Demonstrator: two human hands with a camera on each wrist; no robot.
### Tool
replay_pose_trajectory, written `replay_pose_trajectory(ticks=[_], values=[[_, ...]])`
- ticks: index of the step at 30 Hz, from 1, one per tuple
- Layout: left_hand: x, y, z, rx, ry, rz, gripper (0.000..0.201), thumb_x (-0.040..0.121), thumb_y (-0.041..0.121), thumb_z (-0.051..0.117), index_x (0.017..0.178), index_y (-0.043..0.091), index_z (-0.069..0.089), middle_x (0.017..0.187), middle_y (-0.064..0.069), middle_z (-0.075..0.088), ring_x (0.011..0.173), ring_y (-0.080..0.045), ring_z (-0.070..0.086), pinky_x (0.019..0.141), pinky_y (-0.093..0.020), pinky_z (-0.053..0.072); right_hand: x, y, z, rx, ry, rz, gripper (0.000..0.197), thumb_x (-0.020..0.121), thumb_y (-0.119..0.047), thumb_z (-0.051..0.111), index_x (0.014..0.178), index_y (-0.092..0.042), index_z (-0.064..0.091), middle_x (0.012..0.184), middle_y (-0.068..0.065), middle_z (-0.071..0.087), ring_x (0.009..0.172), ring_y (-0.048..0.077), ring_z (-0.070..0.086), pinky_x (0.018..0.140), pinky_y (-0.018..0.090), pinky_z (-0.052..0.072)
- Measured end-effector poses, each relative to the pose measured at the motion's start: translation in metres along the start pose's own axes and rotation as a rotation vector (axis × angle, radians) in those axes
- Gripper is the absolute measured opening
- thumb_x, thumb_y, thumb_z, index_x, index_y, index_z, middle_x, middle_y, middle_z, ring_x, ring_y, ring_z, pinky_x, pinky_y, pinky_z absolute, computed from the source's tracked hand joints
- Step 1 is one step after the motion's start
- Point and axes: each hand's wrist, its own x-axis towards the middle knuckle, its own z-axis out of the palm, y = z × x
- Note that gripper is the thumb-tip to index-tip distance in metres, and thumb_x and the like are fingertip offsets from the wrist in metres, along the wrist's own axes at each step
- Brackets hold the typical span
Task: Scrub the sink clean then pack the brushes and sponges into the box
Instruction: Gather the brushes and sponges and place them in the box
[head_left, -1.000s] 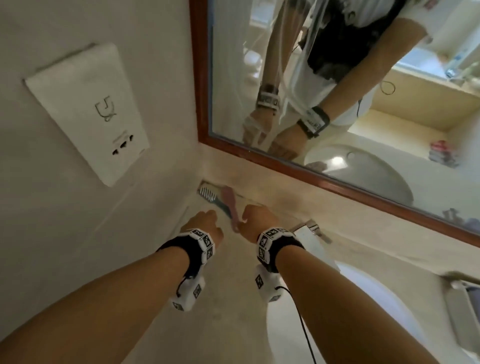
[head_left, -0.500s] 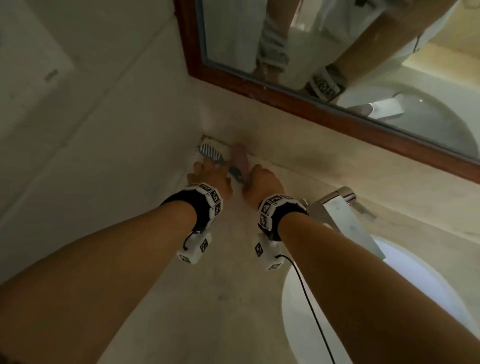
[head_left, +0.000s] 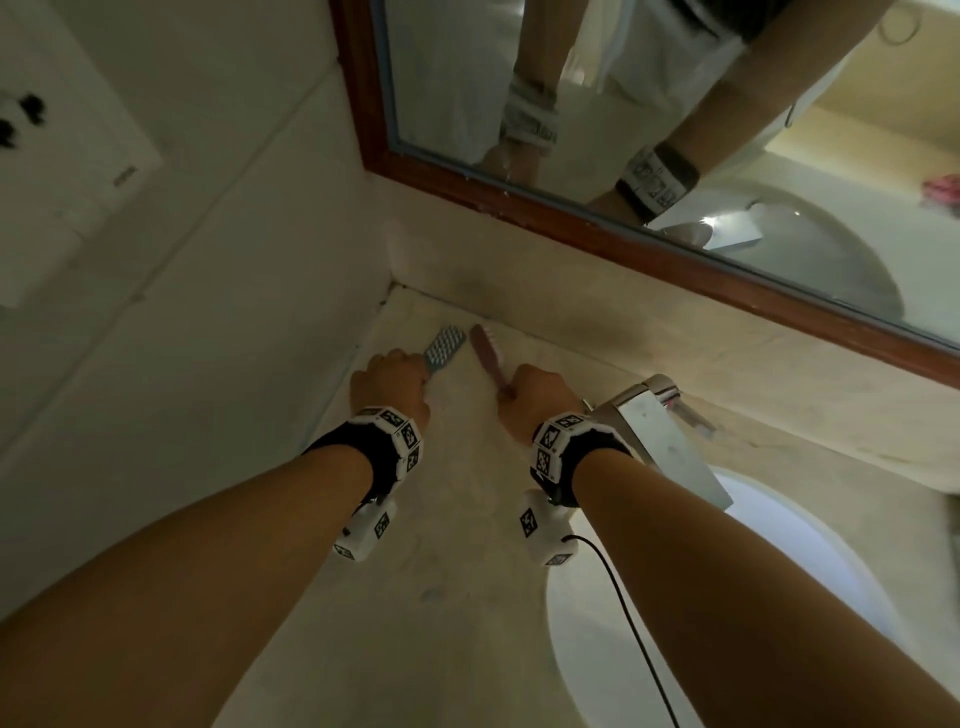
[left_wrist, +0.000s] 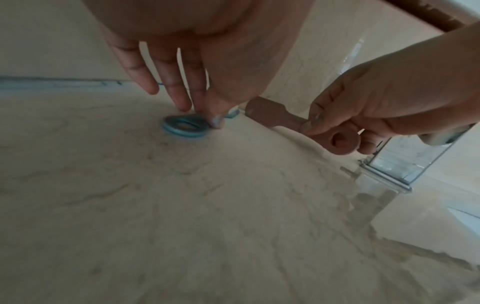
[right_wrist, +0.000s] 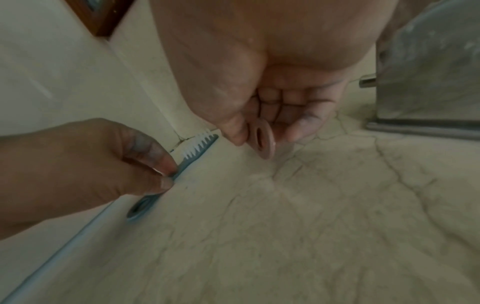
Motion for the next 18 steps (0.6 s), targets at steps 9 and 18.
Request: replay_pose_trajectory(ticks=[9, 18], values=[[-0.002, -0.004, 0.002, -0.104, -0.125, -0.116, 0.03, 0.084, 0.015, 0.061, 0.112, 0.008, 0.052, 0.107, -0.014, 0.058, 0.093, -0.031, 0.059, 0.071, -0.037, 0.053, -0.017, 0.003, 0.014, 0.053, -0.045, -0.032, 0.027, 0.093, -0.021, 0.046, 0.118, -0.012, 0.049, 0.106, 0.009, 0.059, 0.077, 0.024, 0.052, 0.064, 0.031, 0.043], [-0.033, 0.002, -0.018, -0.156, -0.071, -0.127, 0.018, 0.092, 0.028, 0.061, 0.093, 0.014, 0.073, 0.087, -0.006, 0.069, 0.065, -0.021, 0.055, 0.059, -0.024, 0.043, -0.043, 0.012, -0.006, -0.004, -0.019, -0.11, 0.025, 0.094, -0.026, 0.045, 0.113, -0.013, 0.055, 0.099, 0.009, 0.064, 0.074, 0.023, 0.059, 0.059, 0.03, 0.046]])
